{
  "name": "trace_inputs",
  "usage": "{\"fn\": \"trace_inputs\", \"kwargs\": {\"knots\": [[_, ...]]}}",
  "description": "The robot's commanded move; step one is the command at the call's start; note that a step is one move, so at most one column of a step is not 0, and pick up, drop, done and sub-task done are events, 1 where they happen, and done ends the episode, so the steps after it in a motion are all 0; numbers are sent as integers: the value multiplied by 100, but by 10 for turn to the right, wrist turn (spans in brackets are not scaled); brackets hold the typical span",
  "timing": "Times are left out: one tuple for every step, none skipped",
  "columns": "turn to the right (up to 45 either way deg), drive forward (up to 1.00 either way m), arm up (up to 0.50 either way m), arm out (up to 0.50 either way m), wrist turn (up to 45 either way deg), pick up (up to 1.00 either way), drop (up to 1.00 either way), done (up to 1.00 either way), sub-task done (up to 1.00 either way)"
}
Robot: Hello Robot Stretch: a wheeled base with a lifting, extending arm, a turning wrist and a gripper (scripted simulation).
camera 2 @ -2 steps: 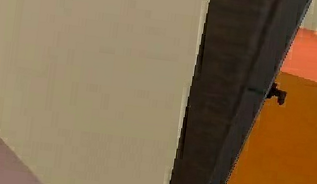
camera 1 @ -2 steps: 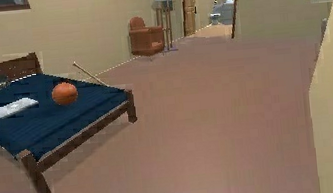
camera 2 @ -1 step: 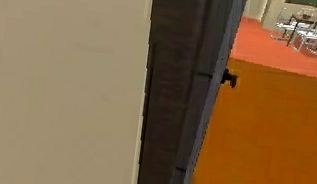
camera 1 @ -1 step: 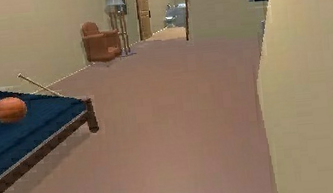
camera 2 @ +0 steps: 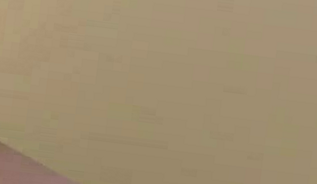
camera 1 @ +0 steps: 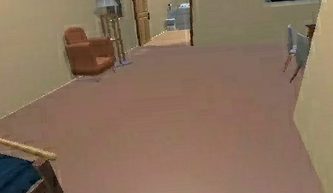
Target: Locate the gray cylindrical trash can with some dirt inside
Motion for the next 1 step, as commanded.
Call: {"fn": "trace_inputs", "kwargs": {"knots": [[0, 100, 0, 0, 0, 0, 0, 0, 0]]}}
